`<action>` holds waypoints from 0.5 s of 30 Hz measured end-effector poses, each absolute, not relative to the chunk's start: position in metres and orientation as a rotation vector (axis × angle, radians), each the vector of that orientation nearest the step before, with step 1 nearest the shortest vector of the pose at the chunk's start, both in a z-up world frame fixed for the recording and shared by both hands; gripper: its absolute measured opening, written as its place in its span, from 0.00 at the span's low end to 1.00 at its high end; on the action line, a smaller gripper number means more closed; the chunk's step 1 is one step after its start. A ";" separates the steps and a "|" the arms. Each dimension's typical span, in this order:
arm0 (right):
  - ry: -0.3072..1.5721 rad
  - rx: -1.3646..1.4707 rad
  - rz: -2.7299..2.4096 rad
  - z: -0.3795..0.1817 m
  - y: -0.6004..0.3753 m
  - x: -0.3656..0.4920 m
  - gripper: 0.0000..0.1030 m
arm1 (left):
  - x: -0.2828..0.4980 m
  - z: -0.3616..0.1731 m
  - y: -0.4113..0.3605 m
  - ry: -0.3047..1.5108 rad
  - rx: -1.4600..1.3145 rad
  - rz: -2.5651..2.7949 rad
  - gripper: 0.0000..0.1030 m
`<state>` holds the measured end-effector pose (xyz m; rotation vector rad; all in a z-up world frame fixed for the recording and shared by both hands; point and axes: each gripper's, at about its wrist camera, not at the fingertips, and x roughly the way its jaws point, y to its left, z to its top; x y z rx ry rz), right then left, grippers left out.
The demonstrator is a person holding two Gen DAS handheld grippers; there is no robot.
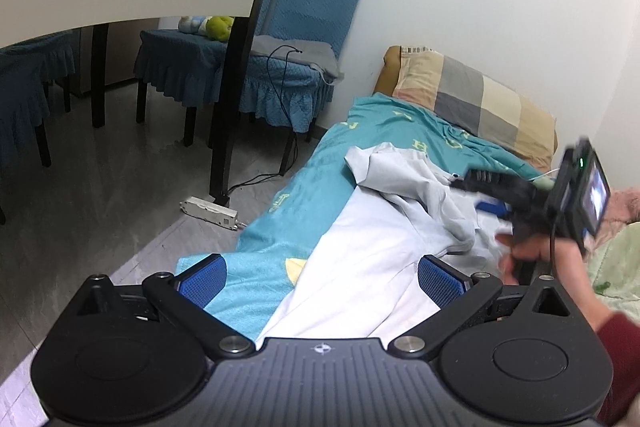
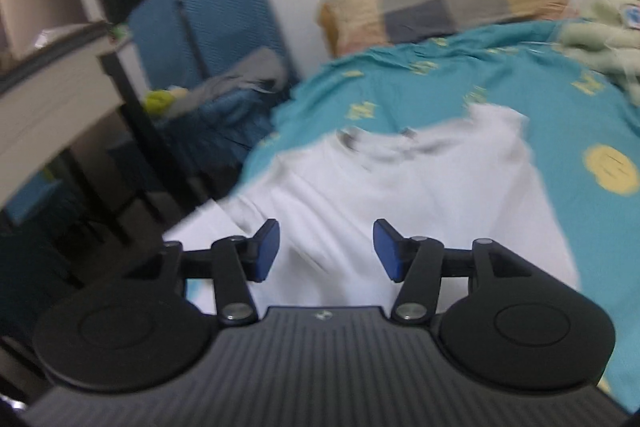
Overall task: Fold clothes
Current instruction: 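Carry the held hem with the right gripper up onto the collar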
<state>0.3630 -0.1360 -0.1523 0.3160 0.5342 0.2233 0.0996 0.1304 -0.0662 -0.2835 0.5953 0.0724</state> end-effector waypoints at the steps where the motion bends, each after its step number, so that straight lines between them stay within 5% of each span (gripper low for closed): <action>1: 0.540 0.290 0.270 -0.149 -0.131 0.373 0.54 | 0.102 -0.068 0.130 0.600 -0.282 0.071 1.00; 11: 0.826 0.091 0.594 -0.147 -0.058 0.452 0.49 | 0.115 -0.081 0.127 0.626 -0.263 0.084 1.00; 13: 0.842 0.035 0.570 -0.146 -0.047 0.452 0.17 | 0.114 -0.082 0.127 0.627 -0.259 0.085 1.00; 15: 0.778 0.028 0.502 -0.140 -0.049 0.444 0.07 | 0.113 -0.082 0.126 0.628 -0.255 0.087 1.00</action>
